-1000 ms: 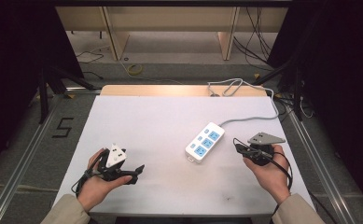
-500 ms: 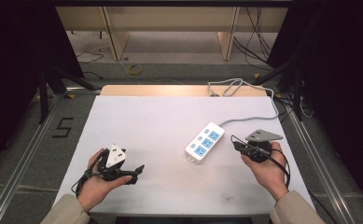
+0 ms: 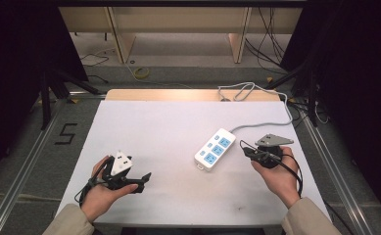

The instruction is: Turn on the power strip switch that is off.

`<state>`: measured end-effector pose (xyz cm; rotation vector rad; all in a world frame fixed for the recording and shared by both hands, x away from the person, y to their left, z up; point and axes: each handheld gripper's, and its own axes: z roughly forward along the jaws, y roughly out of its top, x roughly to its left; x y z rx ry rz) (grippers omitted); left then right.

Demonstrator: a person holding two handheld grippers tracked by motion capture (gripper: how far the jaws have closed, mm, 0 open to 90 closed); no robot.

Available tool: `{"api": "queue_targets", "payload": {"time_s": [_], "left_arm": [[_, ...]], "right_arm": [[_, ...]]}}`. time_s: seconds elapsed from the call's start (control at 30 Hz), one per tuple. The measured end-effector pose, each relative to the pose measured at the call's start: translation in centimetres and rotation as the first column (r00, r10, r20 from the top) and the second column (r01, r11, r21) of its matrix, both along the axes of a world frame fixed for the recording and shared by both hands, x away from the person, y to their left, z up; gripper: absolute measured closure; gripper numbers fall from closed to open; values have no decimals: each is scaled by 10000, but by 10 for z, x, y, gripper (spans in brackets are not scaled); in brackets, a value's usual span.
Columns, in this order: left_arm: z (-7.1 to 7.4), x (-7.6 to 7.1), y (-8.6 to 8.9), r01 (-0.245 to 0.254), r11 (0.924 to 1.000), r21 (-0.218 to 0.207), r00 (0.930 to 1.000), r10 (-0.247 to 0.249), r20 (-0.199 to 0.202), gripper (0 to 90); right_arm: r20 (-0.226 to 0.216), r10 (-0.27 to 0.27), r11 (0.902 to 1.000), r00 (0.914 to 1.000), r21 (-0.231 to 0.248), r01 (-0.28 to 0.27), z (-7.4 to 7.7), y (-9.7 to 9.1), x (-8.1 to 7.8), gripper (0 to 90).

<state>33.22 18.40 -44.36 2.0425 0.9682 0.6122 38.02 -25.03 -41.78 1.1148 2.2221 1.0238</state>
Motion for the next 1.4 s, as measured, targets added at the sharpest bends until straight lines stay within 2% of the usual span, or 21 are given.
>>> {"api": "queue_targets", "payload": {"time_s": [0.3, 1.4], "left_arm": [[-1, 0, -1, 27, 10000, -2, 10000, -27, -21, 139], [1, 0, -1, -7, 10000, -71, 10000, 7, -8, 139]], "right_arm": [[-29, 4, 10000, 10000, 90, -4, 3, 4, 5, 900], [-275, 75, 10000, 9996, -52, -76, 4, 14, 21, 900]]}}
